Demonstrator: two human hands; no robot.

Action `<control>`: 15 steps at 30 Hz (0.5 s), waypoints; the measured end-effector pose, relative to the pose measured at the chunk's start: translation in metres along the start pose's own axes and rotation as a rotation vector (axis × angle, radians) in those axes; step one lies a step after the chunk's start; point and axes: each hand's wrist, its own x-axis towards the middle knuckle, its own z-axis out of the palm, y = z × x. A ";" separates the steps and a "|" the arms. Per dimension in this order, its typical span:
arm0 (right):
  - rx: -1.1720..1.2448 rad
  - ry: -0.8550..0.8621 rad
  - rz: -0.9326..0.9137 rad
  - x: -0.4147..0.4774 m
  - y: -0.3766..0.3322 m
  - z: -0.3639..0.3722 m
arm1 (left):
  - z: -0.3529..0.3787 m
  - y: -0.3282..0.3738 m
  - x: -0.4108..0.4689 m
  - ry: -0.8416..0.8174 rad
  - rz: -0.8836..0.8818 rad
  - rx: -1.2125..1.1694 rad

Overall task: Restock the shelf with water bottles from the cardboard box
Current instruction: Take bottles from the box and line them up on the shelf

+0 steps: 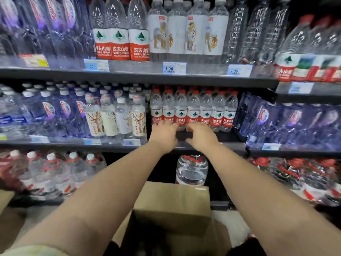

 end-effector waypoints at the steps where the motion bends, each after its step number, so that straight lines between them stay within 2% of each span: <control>1: 0.004 -0.022 0.007 -0.017 0.001 0.011 | 0.011 0.004 -0.018 -0.025 0.024 0.041; 5: -0.012 -0.121 0.045 -0.083 0.014 0.073 | 0.073 0.018 -0.088 -0.131 0.044 0.130; 10: 0.099 -0.380 0.214 -0.147 0.029 0.160 | 0.153 0.026 -0.158 -0.291 0.045 0.219; 15: 0.052 -0.577 0.286 -0.204 0.035 0.238 | 0.222 0.028 -0.213 -0.528 -0.127 0.153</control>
